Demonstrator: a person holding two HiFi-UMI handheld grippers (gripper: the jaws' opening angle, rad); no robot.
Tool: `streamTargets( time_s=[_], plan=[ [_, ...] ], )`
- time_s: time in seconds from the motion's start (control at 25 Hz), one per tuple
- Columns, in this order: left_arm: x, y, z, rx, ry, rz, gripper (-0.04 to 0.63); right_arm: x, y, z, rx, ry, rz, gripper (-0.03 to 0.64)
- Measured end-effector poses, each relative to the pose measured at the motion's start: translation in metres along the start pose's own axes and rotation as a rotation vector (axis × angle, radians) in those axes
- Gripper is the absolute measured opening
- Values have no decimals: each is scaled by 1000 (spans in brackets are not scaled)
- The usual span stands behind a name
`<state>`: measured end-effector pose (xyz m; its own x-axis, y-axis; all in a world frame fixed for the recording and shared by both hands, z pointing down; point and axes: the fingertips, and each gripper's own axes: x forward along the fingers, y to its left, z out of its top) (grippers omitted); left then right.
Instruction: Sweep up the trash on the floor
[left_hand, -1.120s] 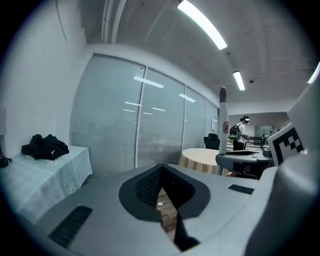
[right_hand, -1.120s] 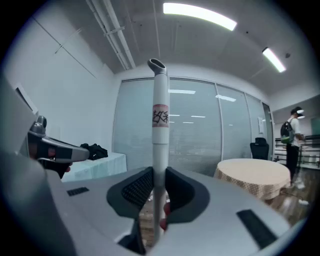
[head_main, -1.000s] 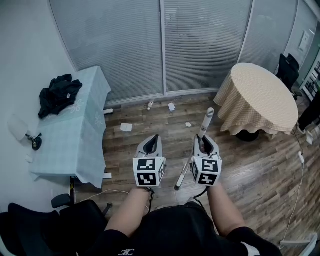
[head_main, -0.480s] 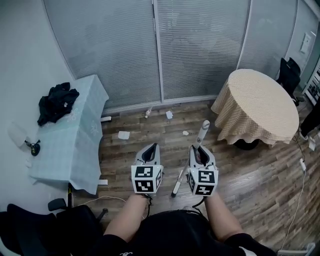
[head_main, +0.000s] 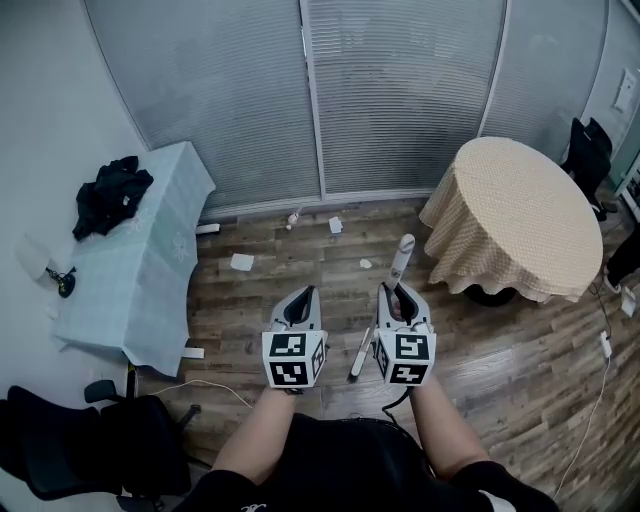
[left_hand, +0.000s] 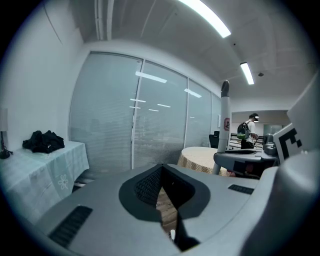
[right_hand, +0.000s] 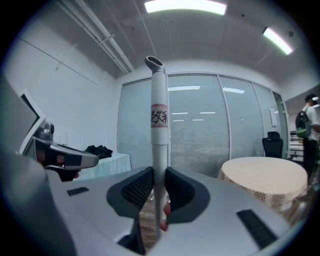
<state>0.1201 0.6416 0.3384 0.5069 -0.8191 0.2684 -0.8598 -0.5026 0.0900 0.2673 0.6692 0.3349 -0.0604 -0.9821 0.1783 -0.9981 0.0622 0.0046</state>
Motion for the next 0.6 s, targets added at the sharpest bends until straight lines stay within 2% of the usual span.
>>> streamTargets(
  time_s=[0.32, 0.6],
  plan=[
    [28, -17, -11, -10, 36, 2, -6, 10, -53, -2, -34, -4, -15, 87],
    [79, -12, -18, -16, 63, -38, -6, 44, -80, -20, -43, 35, -38, 87]
  ],
)
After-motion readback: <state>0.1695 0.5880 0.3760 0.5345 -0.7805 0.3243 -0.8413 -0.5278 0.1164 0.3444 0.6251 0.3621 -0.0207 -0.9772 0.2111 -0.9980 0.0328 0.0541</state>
